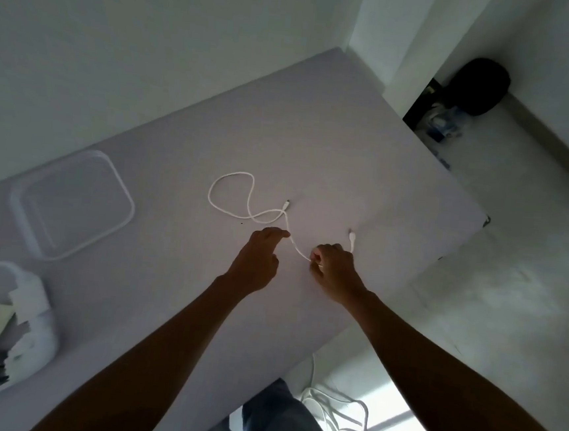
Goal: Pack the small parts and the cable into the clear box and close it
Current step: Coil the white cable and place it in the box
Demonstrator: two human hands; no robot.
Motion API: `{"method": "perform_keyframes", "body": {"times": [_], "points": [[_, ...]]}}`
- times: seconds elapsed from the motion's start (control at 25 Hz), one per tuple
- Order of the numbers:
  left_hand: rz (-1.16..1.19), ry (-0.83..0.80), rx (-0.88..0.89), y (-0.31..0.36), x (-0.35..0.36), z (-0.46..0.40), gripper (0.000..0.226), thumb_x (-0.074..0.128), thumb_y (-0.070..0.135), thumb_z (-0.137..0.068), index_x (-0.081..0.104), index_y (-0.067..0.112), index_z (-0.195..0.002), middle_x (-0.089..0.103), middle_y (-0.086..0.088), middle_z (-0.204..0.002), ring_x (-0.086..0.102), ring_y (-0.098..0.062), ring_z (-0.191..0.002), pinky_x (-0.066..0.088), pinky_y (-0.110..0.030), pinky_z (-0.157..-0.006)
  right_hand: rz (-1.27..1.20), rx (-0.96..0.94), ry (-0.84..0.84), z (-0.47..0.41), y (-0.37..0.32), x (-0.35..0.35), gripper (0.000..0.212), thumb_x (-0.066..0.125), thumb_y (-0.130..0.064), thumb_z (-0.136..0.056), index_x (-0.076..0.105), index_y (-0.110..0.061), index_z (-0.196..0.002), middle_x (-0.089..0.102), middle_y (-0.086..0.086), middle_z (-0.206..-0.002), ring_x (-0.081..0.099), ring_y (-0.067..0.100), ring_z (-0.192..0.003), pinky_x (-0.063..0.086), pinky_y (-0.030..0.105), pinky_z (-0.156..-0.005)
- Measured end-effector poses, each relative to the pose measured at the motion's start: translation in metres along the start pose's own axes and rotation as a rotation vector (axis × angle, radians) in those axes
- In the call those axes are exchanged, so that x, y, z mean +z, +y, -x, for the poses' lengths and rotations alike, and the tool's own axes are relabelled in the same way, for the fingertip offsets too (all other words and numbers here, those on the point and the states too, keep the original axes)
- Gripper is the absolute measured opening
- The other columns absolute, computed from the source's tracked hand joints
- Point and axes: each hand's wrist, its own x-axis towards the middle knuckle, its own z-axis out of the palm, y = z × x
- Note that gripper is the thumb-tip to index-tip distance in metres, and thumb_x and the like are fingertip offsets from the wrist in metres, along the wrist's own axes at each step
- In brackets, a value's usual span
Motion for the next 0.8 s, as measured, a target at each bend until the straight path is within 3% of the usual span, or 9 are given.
{"method": "perform_keyframes", "body": {"times": [0.08, 0.16, 0.28, 0.4, 0.6, 0.68, 0.8], "points": [[-0.009, 0.04, 0.064, -0.002, -0.011, 0.005, 0.053, 0.057, -0.001, -0.089, 0.05, 0.021, -0.137, 0.044, -0.005, -0.148, 0.036, -0.022, -0.137, 0.032, -0.033, -0.111, -0.303, -0.047, -0.121, -0.001, -0.03, -0.023, 0.004, 0.054, -0.02, -0.096, 0.054, -0.017, -0.097, 0.061, 0.002, -0.078, 0.056, 0.015, -0.068, 0.048, 0.033, -0.065], [-0.009, 0.109, 0.097, -0.004, -0.029, 0.012, 0.035, 0.064, 0.01, -0.091, 0.059, 0.021, -0.124, 0.049, -0.004, -0.143, 0.039, -0.021, -0.136, 0.034, -0.037, -0.11, -0.492, -0.069, -0.214, -0.003, -0.064, -0.051, 0.007, 0.049, -0.025, -0.101, 0.053, -0.021, -0.097, 0.055, -0.003, -0.07, 0.047, 0.006, -0.056, 0.042, 0.023, -0.055], [0.047, 0.286, 0.103, -0.001, -0.067, 0.027, 0.01, 0.059, 0.007, -0.093, 0.067, 0.011, -0.099, 0.066, -0.008, -0.113, 0.059, -0.022, -0.11, 0.049, -0.038, -0.094, -0.762, -0.042, -0.306, -0.005, -0.114, -0.09, 0.02, 0.051, -0.026, -0.101, 0.061, -0.012, -0.092, 0.051, -0.001, -0.06, 0.047, 0.012, -0.05, 0.043, 0.025, -0.049], [0.25, 0.389, -0.116, 0.013, -0.116, 0.048, 0.023, 0.043, 0.006, -0.099, 0.063, 0.006, -0.087, 0.064, -0.004, -0.082, 0.058, -0.015, -0.072, 0.045, -0.024, -0.065, -1.088, 0.016, -0.531, -0.003, -0.162, -0.122, 0.034, 0.044, -0.026, -0.104, 0.059, -0.011, -0.078, 0.037, 0.003, -0.055, 0.037, 0.018, -0.046, 0.037, 0.031, -0.049], [0.371, 0.563, -0.26, 0.011, -0.199, 0.114, 0.034, 0.036, 0.016, -0.101, 0.058, 0.001, -0.082, 0.065, -0.007, -0.072, 0.058, -0.016, -0.066, 0.044, -0.029, -0.063, -1.469, -0.249, -0.881, 0.013, -0.271, -0.163, 0.032, 0.042, -0.033, -0.101, 0.05, -0.012, -0.077, 0.037, -0.001, -0.051, 0.042, 0.015, -0.043, 0.05, 0.035, -0.067], [0.384, 0.579, -0.254, 0.011, -0.225, 0.141, 0.035, 0.036, 0.021, -0.102, 0.055, -0.001, -0.082, 0.059, -0.008, -0.067, 0.054, -0.017, -0.059, 0.045, -0.031, -0.058, -1.585, -0.315, -0.91, 0.017, -0.318, -0.174, 0.032, 0.04, -0.038, -0.1, 0.05, -0.014, -0.082, 0.03, -0.002, -0.052, 0.034, 0.011, -0.04, 0.047, 0.029, -0.055], [0.284, 0.517, -0.181, 0.014, -0.254, 0.183, 0.043, 0.038, 0.032, -0.103, 0.052, -0.001, -0.078, 0.056, -0.015, -0.067, 0.049, -0.019, -0.058, 0.042, -0.039, -0.058, -1.892, -0.345, -0.826, 0.02, -0.385, -0.188, 0.034, 0.033, -0.046, -0.101, 0.05, -0.02, -0.088, 0.026, -0.005, -0.054, 0.02, 0.007, -0.039, 0.026, 0.017, -0.035]]}}
